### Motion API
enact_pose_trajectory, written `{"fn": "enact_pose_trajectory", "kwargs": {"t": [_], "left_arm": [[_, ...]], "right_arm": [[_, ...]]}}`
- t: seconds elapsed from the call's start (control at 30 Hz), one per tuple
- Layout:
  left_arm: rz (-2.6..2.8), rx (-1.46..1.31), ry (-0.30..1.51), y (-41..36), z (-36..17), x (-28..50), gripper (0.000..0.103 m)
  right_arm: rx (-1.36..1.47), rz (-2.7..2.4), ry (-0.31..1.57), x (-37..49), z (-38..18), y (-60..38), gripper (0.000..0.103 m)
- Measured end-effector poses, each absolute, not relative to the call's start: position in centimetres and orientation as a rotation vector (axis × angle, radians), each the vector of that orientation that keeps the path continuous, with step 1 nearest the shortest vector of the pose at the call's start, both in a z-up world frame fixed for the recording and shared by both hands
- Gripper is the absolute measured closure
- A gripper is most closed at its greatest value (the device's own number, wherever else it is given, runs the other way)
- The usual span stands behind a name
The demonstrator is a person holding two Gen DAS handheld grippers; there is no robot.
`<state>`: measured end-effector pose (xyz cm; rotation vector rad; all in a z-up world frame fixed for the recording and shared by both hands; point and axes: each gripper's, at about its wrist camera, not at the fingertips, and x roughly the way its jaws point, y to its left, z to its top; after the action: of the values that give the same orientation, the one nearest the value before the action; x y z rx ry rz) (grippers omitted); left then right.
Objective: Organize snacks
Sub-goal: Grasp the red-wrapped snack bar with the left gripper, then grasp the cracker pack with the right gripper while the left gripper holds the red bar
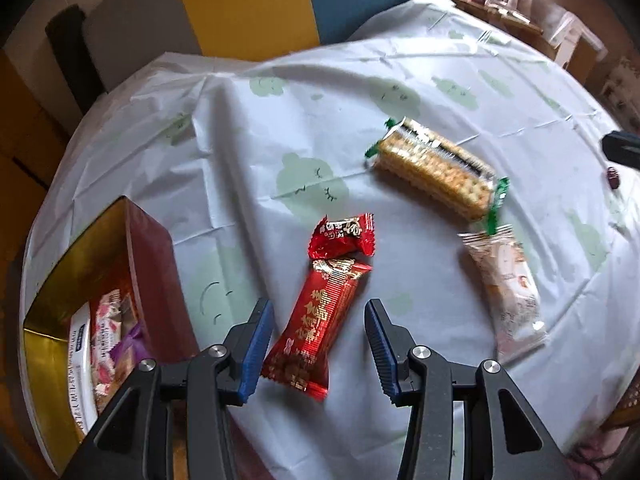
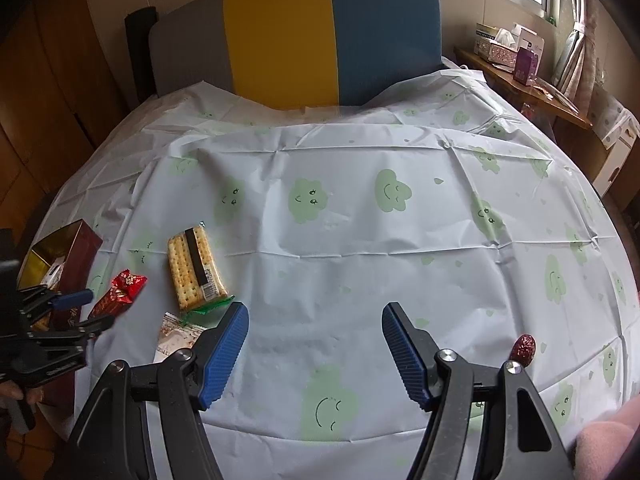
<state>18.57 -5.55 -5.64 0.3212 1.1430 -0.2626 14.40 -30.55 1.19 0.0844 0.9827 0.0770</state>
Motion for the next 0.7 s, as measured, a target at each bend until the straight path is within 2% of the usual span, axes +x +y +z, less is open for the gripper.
{"fn": "enact_pose_trajectory", "kwargs": {"t": [0.07, 0.1, 0.17, 0.2, 0.53, 0.7], "left_arm": [[-0.262, 0.315, 1.143, -5.8, -5.9, 18.8, 0.057], [-0.267, 0.317, 1.142, -5.9, -5.8, 18.8, 0.06], [-0.296, 0.318, 1.149, -6.4, -5.9, 18.7, 0.077], [-0.303, 0.317, 1.147, -6.5, -5.9, 18.6, 0.08], [-0.331, 0.147, 1.144, -7.4, -5.8, 12.7, 0.081], [-0.285, 0.17, 1.053, -8.5, -6.2, 8.7, 0.08]], "right_arm": [[0.086, 0.079, 0.982, 14.4, 1.2, -30.6, 0.032], [0.087, 0.08, 0.982, 14.4, 1.2, -30.6, 0.032], [0.089, 0.08, 0.982, 14.4, 1.2, -30.6, 0.032], [0.089, 0.08, 0.982, 14.4, 1.2, -30.5, 0.032], [0.086, 0.071, 0.993, 14.5, 0.9, -30.5, 0.032], [0.079, 0.066, 1.003, 14.5, 0.7, -30.5, 0.032]]}}
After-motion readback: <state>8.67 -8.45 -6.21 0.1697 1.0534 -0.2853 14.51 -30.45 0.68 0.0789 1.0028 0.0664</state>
